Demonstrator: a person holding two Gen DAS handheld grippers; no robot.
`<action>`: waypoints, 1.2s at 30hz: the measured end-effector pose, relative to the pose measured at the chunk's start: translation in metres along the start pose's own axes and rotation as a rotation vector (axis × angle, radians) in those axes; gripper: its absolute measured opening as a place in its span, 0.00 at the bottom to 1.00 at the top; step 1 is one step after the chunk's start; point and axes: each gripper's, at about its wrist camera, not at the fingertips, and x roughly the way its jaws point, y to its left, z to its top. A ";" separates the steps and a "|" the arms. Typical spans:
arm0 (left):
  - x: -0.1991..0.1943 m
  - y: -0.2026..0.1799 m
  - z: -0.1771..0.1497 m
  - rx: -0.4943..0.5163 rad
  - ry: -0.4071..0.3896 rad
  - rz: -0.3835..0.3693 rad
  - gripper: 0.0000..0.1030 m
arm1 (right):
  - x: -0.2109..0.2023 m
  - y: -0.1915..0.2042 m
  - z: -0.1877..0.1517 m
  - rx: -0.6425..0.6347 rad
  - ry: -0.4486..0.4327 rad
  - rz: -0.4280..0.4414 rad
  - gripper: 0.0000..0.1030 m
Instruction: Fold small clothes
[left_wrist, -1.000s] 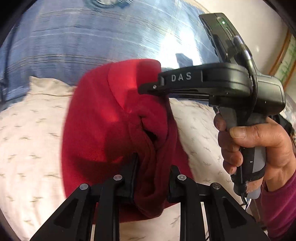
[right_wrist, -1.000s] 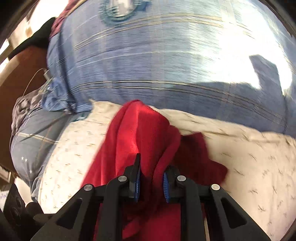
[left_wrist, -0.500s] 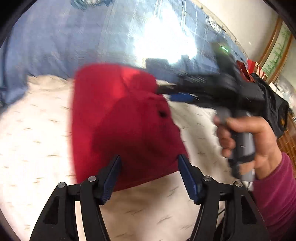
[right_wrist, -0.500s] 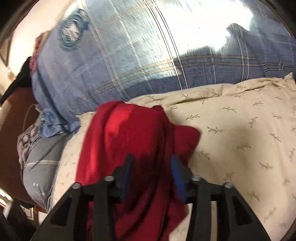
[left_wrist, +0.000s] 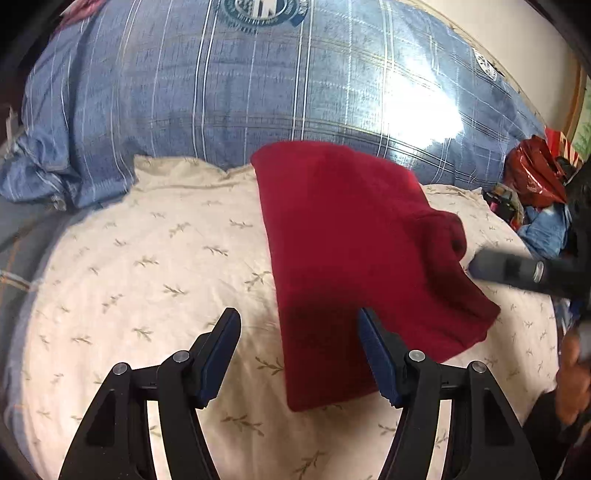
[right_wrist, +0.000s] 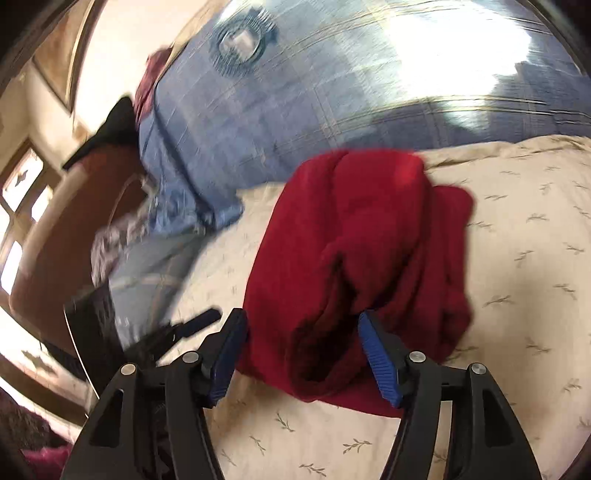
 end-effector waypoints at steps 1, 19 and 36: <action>0.003 0.001 -0.002 -0.003 0.004 -0.007 0.63 | 0.007 0.000 -0.002 -0.021 0.014 -0.026 0.54; 0.034 0.004 0.005 0.034 0.002 -0.003 0.63 | -0.041 -0.027 -0.021 0.060 -0.102 -0.050 0.47; 0.048 -0.002 0.008 0.040 0.021 -0.014 0.69 | 0.017 -0.066 0.044 -0.003 -0.158 -0.343 0.04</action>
